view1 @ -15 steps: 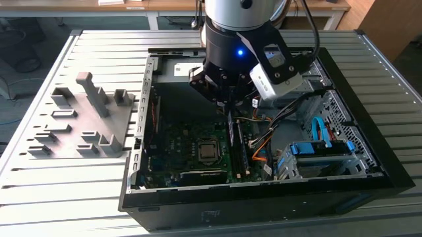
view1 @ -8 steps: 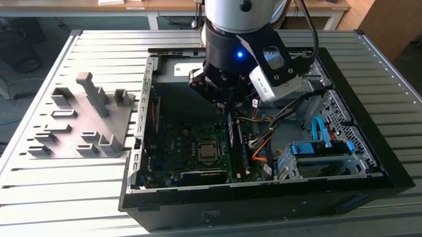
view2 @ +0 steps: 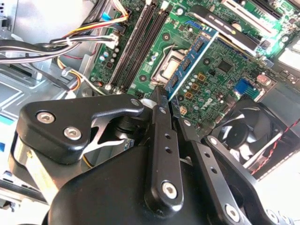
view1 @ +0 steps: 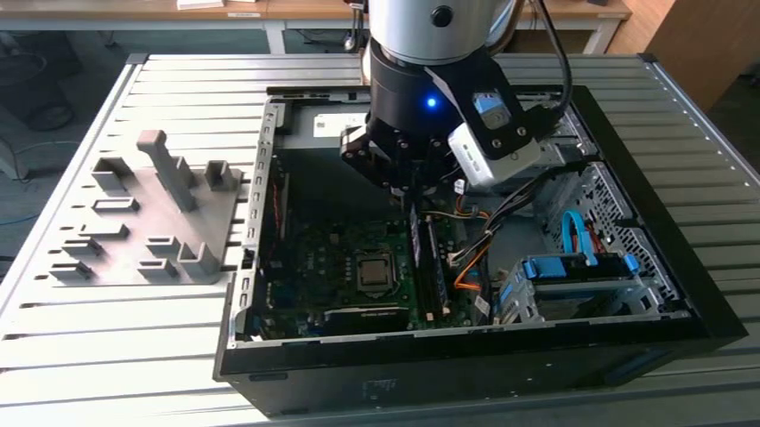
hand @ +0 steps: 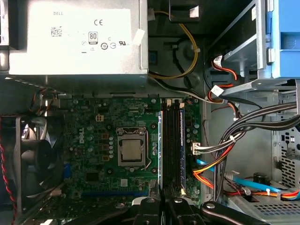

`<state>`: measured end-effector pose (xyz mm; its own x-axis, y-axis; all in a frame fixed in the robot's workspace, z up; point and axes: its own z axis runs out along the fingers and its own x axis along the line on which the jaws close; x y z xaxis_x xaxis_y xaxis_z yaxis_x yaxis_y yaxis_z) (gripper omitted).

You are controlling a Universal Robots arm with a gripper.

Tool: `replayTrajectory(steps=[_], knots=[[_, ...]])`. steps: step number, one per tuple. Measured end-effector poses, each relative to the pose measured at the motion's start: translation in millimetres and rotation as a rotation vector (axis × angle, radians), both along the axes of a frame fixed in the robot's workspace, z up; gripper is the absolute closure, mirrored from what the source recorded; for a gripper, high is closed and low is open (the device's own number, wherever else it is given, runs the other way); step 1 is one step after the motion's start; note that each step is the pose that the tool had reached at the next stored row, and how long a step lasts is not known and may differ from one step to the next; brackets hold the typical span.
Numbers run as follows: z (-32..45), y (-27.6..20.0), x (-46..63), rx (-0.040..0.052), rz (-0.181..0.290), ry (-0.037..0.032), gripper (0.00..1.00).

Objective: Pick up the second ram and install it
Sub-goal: 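Insert the second ram into the second slot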

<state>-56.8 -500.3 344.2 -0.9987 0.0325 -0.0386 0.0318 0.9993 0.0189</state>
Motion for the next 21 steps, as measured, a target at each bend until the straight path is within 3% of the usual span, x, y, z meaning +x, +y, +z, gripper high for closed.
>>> replayTrajectory(steps=[21], knots=[[-12.7, 0.0, 0.0, 0.0000, 0.000, 0.0000, 0.86]])
